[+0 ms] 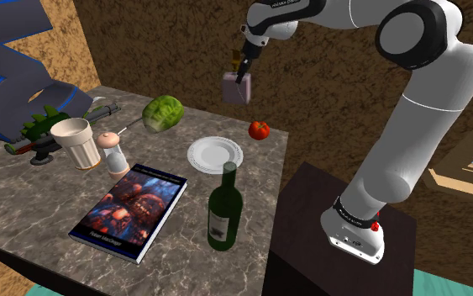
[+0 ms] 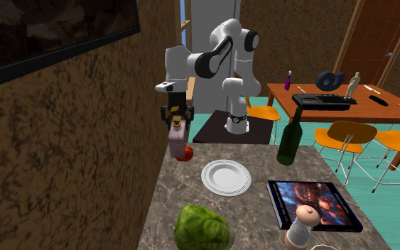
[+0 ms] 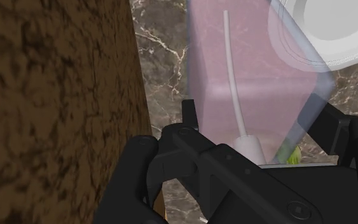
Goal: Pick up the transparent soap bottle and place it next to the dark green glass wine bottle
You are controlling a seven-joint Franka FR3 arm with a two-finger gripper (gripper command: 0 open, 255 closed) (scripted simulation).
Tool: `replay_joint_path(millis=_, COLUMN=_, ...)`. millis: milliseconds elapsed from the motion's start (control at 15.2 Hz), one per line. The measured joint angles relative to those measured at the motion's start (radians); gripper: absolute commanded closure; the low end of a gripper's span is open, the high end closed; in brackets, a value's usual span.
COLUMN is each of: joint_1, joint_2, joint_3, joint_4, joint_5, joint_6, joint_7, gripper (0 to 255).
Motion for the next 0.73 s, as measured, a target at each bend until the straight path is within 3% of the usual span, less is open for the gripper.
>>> replay_joint_path(millis=726, joint_1=-0.002, joint_2=-0.016, joint_3=-0.003, joint_4=0.127, joint_5=-0.020, joint_6=-0.141, joint_7=0.030, gripper=255)
